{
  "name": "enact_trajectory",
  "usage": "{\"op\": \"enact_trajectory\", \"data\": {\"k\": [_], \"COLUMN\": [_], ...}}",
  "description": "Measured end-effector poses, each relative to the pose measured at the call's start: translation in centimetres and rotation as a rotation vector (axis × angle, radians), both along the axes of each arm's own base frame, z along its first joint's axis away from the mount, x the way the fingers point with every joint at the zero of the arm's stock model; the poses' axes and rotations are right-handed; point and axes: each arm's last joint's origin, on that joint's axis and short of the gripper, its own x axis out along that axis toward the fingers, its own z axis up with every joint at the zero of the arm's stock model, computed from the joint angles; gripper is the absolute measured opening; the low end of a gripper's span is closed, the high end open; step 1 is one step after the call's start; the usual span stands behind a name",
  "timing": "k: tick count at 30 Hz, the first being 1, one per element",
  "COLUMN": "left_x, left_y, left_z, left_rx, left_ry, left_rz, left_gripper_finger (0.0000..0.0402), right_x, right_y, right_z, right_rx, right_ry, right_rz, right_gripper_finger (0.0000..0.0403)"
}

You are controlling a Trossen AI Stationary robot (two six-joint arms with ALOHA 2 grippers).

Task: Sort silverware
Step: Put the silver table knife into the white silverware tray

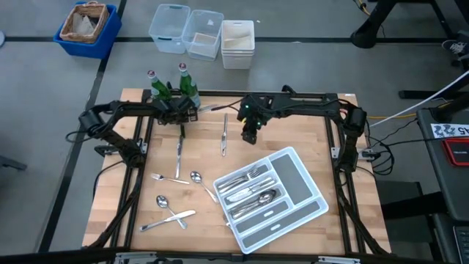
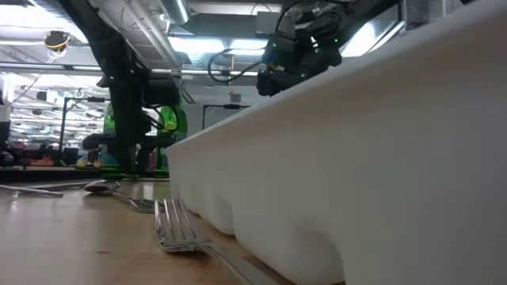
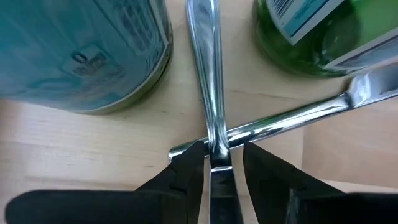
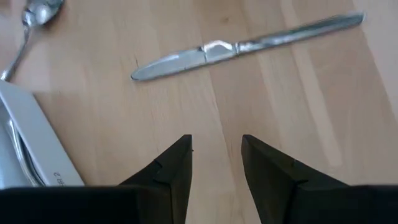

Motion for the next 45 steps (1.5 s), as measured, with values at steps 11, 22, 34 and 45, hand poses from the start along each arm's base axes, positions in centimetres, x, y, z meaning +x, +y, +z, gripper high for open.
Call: {"op": "enact_trajectory", "data": {"k": [11, 22, 34, 45], "left_x": [0.1, 0.1, 0.8, 1.8], "left_y": [0.0, -0.4, -2.3, -3.9], "left_z": [-0.9, -1.1, -1.2, -0.9], "left_rx": [-0.044, -0.106, -0.209, -0.235], "left_ry": [0.039, 0.039, 0.043, 0.003], "left_rz": [-0.006, -0.055, -0.106, -0.171], "left_gripper_finger": [0.0101, 0.0036, 0.0037, 0.0041], "right_x": [-0.2, -0.2, -0.2, -0.2], "right_y": [0.1, 0.1, 0.1, 0.1], "right_z": [-0.4, -0.4, -0.4, -0.4], "right_rx": [0.017, 0.018, 0.03, 0.03], "right_ry": [0.014, 0.018, 0.024, 0.024], "right_rz": [-0.018, -0.019, -0.035, -0.035], "right_gripper_finger": [0.0143, 0.0143, 0.0143, 0.0143]}}
